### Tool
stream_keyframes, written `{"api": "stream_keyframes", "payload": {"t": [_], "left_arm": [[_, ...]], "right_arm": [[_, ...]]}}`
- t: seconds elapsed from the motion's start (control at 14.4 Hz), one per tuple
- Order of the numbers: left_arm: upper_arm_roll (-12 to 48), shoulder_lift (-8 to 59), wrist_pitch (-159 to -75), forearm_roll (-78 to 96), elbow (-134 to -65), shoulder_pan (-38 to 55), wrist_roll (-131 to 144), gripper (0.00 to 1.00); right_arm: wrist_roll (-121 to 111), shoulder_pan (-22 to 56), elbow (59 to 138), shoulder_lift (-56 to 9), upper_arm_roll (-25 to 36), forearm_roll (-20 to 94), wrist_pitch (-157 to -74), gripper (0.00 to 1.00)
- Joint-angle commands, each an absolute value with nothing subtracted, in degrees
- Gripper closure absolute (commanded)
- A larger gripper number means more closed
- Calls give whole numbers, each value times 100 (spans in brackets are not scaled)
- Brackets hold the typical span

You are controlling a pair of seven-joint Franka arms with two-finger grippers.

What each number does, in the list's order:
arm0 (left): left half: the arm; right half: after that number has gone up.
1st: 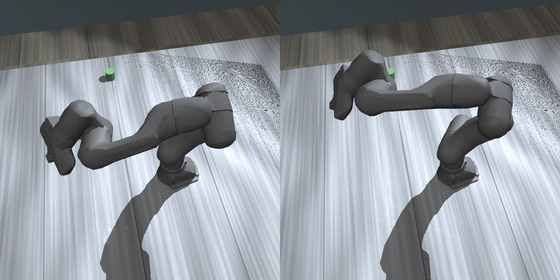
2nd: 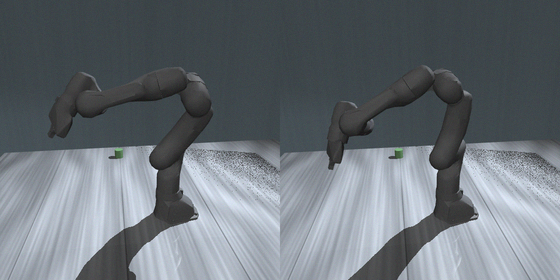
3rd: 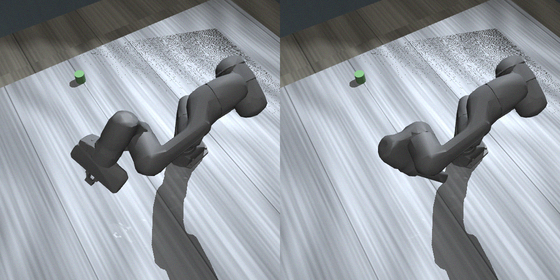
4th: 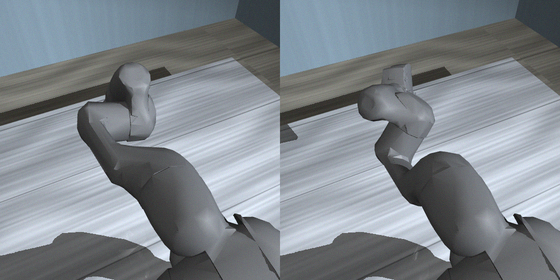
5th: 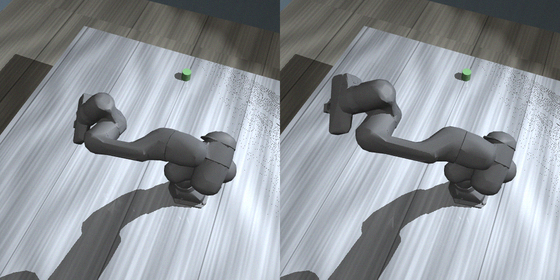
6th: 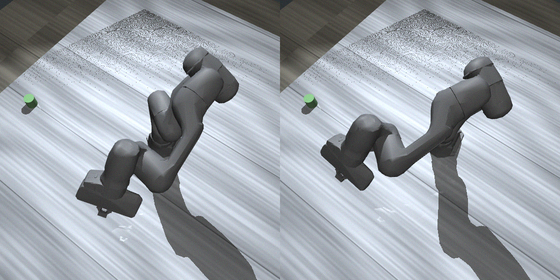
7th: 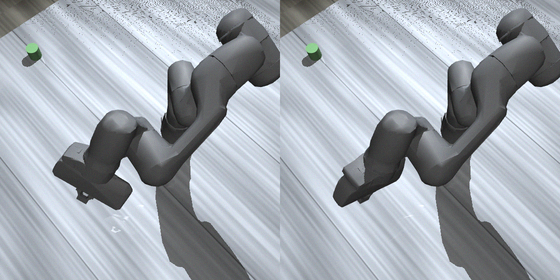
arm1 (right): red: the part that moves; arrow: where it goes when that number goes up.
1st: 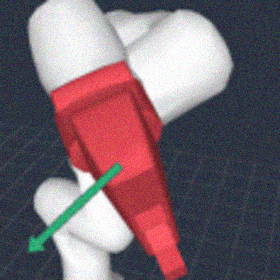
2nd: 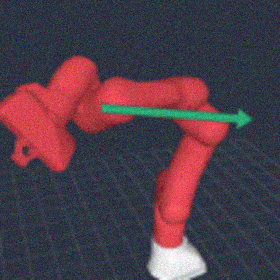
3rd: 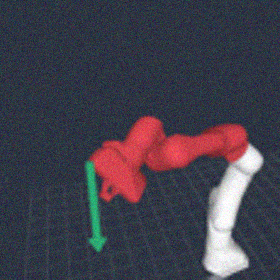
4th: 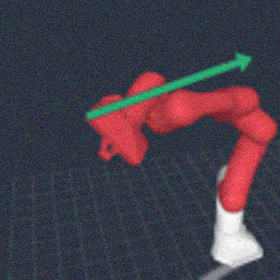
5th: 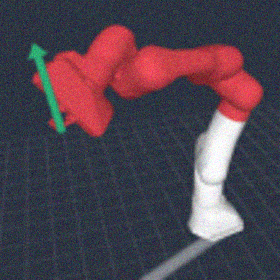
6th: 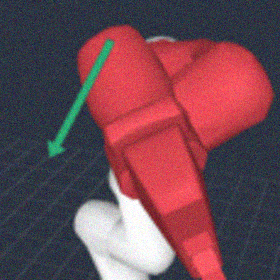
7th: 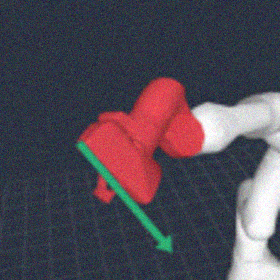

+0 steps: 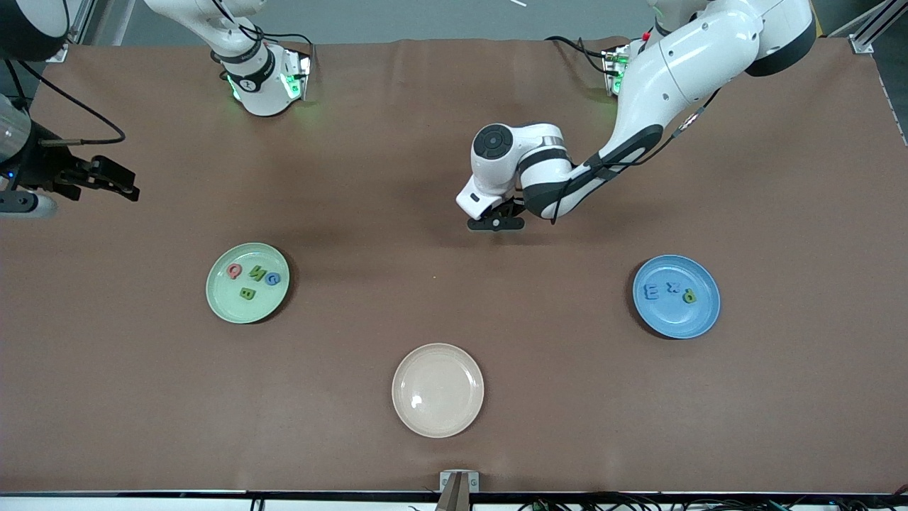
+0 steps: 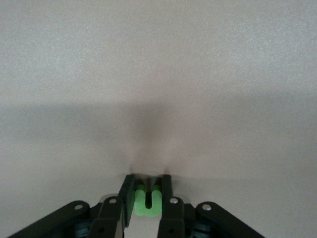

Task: Sort upper and lower case letters into plates
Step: 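Grasp the green u with the left gripper while the right gripper withdraws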

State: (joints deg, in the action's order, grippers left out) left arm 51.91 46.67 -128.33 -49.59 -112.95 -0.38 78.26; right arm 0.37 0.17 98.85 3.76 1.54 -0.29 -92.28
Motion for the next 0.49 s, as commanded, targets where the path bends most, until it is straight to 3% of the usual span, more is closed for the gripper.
{"api": "stream_keyframes", "payload": {"t": [0.0, 0.42], "left_arm": [[5221, 4562, -12832, -4904, -11399, -79, 7893, 84], [5544, 4491, -12814, -4904, -11399, -341, 8032, 92]], "right_arm": [[105, -96, 10116, 589, 141, -44, -9211, 0], [79, -105, 10160, 782, 141, 18, -9088, 0]]}}
